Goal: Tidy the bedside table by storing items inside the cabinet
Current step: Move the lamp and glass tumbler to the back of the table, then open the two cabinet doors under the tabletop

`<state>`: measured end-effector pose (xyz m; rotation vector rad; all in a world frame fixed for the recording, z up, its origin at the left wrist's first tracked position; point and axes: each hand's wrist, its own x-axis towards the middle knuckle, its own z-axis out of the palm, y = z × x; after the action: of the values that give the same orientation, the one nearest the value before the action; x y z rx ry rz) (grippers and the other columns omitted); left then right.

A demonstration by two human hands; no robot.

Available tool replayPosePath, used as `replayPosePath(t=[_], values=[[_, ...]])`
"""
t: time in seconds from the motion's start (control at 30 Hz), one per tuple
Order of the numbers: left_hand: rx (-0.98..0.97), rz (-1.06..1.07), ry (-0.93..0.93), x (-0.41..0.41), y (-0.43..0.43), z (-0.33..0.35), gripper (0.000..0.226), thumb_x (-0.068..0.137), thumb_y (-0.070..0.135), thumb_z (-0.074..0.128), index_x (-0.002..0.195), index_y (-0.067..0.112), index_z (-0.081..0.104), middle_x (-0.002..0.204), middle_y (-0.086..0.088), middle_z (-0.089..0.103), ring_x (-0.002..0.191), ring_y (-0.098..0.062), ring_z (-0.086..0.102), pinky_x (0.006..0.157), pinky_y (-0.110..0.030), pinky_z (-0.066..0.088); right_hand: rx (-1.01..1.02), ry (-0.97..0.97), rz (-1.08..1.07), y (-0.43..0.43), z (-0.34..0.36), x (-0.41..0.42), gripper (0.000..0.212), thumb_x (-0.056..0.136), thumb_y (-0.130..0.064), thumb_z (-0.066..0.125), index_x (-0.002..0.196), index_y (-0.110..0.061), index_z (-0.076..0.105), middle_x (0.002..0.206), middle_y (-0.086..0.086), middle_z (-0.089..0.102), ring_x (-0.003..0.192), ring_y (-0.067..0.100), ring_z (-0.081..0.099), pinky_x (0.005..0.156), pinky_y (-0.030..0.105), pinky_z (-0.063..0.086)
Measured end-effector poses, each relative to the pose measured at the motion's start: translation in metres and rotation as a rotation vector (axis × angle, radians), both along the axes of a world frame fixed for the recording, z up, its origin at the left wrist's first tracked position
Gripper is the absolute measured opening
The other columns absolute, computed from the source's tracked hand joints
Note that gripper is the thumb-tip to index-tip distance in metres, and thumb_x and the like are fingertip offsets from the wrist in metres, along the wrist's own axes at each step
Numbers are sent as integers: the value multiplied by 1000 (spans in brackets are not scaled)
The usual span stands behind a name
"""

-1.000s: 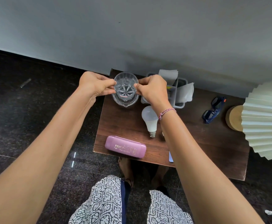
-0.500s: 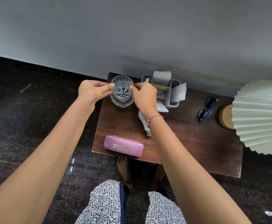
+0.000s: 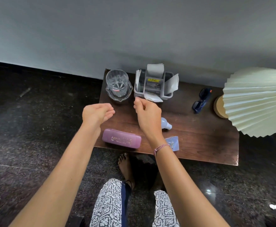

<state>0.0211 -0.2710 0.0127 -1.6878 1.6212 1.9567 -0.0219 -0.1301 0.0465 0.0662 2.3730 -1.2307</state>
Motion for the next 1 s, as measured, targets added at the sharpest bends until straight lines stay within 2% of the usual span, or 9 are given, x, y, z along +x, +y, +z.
replayPosePath(t=[0.07, 0.17, 0.23, 0.43, 0.53, 0.67, 0.8, 0.9, 1.0], values=[[22, -19, 3, 6, 15, 4, 14, 88, 1, 59, 99, -5, 64, 80, -13, 67, 75, -18, 69, 66, -17, 57, -10, -20, -25, 12, -3, 12, 34, 98, -28, 43, 90, -9, 69, 83, 7, 70, 73, 14, 60, 69, 12, 43], [49, -43, 18, 14, 40, 7, 14, 88, 1, 58, 100, -6, 64, 79, -12, 66, 73, -18, 67, 65, -15, 57, -50, -36, -85, 29, -14, 28, 41, 97, -28, 43, 94, 9, 62, 89, 27, 67, 87, 37, 63, 85, 48, 49], [66, -52, 21, 20, 56, 8, 15, 89, 1, 58, 101, -6, 64, 80, -13, 66, 73, -17, 66, 65, -15, 56, -67, -50, -112, 39, -19, 37, 41, 97, -26, 44, 93, 12, 59, 89, 30, 65, 90, 40, 61, 85, 55, 48], [114, -153, 3, 42, 114, 3, 24, 93, 0, 51, 113, -11, 57, 83, -15, 61, 58, -10, 64, 58, -11, 52, -40, -74, -171, 85, -27, 56, 32, 97, -25, 45, 101, -7, 71, 94, 11, 73, 92, 21, 67, 87, 36, 51], [108, -205, -12, 54, 143, 3, 26, 93, 2, 51, 115, -11, 57, 96, -19, 61, 68, -13, 61, 60, -10, 51, -32, -80, -208, 118, -35, 68, 36, 96, -28, 45, 93, -3, 70, 89, 15, 72, 87, 26, 67, 85, 42, 51], [80, -272, -48, 72, 175, -4, 24, 93, 3, 51, 112, -9, 61, 99, -19, 63, 79, -20, 63, 64, -12, 52, -39, -108, -276, 161, -45, 86, 31, 96, -27, 46, 102, -11, 72, 94, 5, 72, 93, 18, 66, 91, 41, 50], [67, -309, -75, 92, 200, -16, 20, 92, 4, 53, 104, -7, 65, 93, -14, 66, 75, -13, 63, 66, -13, 52, -37, -121, -333, 202, -58, 108, 28, 96, -25, 46, 102, -15, 71, 86, -5, 70, 88, 9, 67, 89, 39, 53], [4, -391, -116, 108, 218, -32, 17, 88, 6, 57, 95, 0, 72, 88, -9, 69, 87, -17, 65, 85, -26, 55, -24, -149, -335, 224, -72, 121, 28, 96, -22, 45, 101, -17, 72, 86, -6, 70, 87, 7, 66, 90, 38, 53], [-54, -480, -140, 120, 233, -52, 11, 81, 14, 69, 76, 21, 75, 108, -4, 69, 107, -19, 61, 102, -38, 46, -21, -194, -317, 241, -96, 134, 29, 95, -25, 47, 96, -18, 74, 97, 1, 72, 92, 9, 65, 92, 39, 52]])
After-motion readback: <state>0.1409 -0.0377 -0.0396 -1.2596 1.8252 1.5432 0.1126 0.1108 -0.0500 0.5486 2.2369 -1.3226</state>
